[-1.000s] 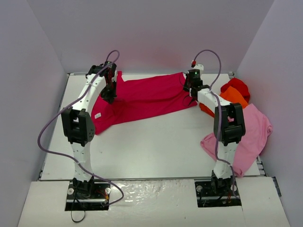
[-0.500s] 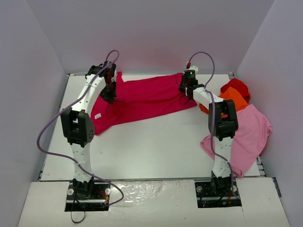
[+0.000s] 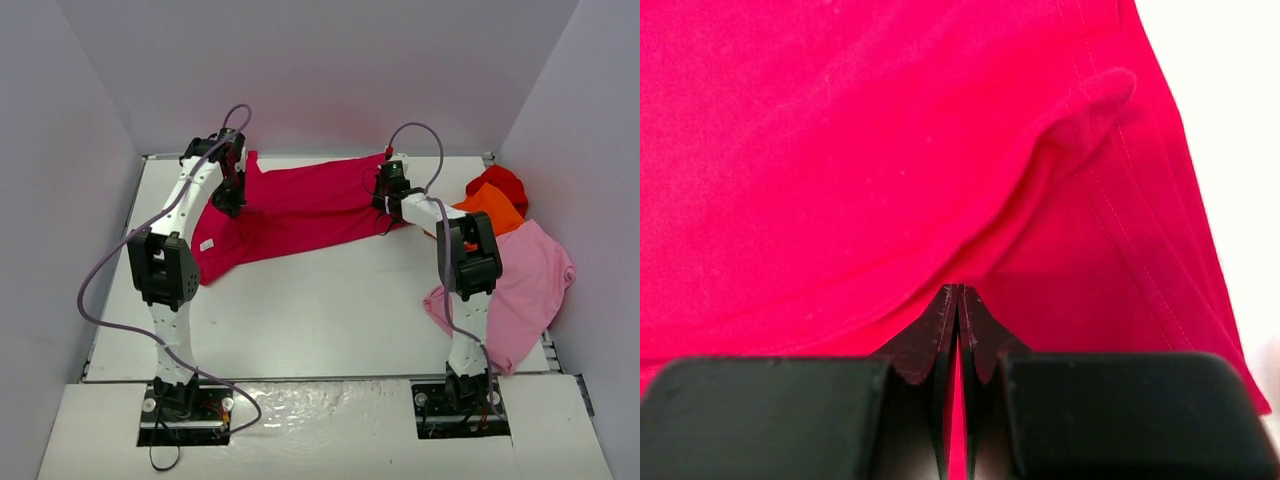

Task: Fold and stack the t-shirts
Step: Fold the flattened tshirt in 1/3 of the way

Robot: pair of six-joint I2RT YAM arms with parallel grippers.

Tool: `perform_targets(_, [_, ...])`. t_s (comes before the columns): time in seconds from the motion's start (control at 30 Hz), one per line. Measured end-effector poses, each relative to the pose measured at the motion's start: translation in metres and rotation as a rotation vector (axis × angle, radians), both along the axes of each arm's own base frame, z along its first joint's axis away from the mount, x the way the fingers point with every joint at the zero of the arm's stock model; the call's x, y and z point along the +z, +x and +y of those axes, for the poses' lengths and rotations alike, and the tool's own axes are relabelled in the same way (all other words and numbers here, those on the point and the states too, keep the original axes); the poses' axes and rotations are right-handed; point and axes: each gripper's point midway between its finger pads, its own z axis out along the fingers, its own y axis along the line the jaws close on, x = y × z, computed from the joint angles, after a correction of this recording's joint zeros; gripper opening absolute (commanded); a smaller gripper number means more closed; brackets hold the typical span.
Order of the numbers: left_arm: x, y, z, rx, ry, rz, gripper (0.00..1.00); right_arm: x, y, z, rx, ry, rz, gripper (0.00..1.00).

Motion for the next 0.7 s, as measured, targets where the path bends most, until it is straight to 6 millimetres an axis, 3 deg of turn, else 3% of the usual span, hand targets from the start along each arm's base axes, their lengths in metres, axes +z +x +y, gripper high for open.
perform_targets(0.27, [0.0,0.0,0.0,0.0,0.0,-0.002,0.0,-0.004,0.03,0.01,0.011,0.01,-0.028,0.0])
perform_targets(0.47, [0.0,0.0,0.0,0.0,0.0,-0.002,0.0,-0.024,0.042,0.013,0.018,0.0,-0.009,0.0])
perform_targets(0.7, [-0.005,-0.003,0.001,0.0,0.008,0.014,0.0,-0.025,0.067,0.02,0.031,0.016,-0.046,0.0])
